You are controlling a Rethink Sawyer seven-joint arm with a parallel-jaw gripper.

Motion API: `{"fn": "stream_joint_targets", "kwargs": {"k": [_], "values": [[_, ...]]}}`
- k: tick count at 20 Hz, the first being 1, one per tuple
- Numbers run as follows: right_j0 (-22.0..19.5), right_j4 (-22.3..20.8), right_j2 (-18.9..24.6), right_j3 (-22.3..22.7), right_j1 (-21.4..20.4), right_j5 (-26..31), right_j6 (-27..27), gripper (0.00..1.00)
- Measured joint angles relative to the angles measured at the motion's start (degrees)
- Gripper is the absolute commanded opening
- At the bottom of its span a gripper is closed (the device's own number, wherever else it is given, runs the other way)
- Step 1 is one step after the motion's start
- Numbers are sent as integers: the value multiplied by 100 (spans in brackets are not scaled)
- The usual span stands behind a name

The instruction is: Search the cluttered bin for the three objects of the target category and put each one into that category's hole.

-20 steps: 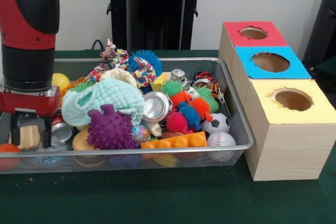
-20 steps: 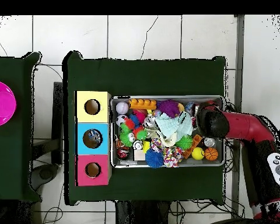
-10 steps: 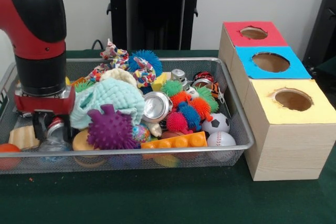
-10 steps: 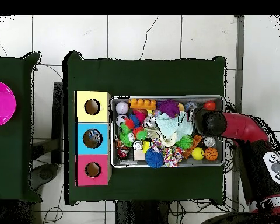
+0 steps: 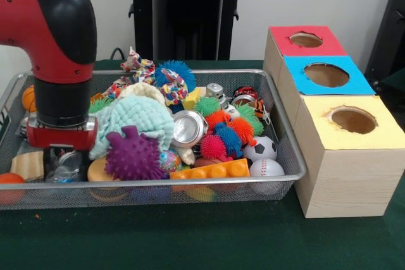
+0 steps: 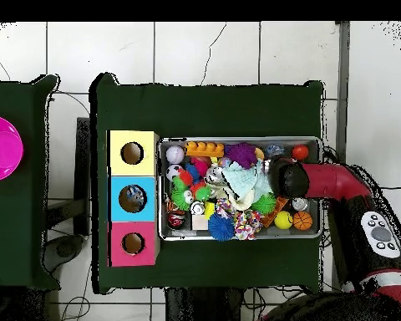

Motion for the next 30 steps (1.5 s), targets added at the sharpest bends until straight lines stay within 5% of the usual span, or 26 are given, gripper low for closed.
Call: {"fn": "stream_joint_targets", "kwargs": {"k": [4,5,20,30], "values": [[207,-380,-111,-30,59,-454,0,100],[270,-472,-145,-25,80,-506,0,0],[289,-497,-178,-28,28,-468,0,0],[247,-167,-172,-27,-374,428,0,0]]}}
